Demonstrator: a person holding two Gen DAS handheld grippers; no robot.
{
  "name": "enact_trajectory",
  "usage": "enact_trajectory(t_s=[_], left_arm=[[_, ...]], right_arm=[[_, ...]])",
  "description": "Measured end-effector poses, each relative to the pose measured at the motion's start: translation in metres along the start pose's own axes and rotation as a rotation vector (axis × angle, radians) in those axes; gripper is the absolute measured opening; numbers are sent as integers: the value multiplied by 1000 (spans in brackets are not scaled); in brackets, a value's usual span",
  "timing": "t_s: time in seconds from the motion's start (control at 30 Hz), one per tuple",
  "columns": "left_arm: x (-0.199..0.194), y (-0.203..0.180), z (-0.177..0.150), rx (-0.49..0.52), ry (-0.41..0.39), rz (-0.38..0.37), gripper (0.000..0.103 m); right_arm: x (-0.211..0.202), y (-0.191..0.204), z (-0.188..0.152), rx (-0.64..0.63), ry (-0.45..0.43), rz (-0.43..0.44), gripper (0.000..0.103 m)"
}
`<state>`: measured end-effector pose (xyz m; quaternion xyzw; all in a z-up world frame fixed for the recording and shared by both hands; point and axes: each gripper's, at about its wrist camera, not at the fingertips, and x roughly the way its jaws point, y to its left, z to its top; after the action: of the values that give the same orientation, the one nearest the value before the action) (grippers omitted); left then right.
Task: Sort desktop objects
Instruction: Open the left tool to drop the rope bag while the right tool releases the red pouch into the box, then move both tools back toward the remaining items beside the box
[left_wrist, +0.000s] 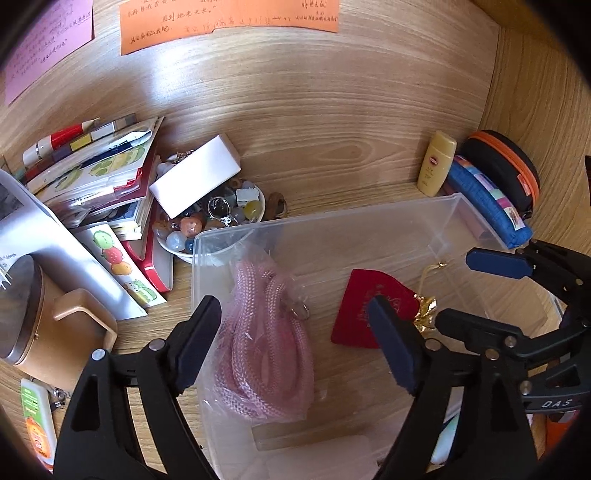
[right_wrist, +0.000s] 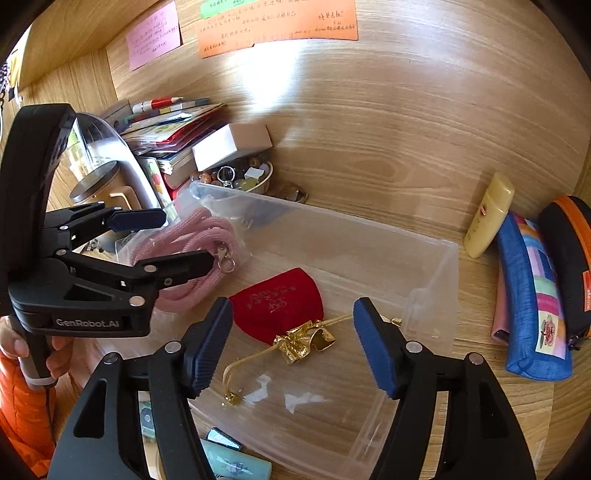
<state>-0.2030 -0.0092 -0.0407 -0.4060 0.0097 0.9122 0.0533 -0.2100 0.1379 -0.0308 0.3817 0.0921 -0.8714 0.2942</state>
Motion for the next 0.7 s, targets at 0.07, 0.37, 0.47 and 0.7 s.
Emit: enact_trajectory(t_s=[0.07,0.37,0.47,0.7], left_arm=[[-1,1,0,-5,3,-4,83],[-23,3,7,-38,-40,-13,89],[-36,1,8,-43,-61,-9,89],[-69,-7,4,-18,-118,2,90]], right_arm=[[-1,0,0,1,-1,-5,66],[-25,2,4,-21,-83,-77,86],[-34,1,6,-20,-105,-89,88],[-63,6,4,-40,-158,-112,90]])
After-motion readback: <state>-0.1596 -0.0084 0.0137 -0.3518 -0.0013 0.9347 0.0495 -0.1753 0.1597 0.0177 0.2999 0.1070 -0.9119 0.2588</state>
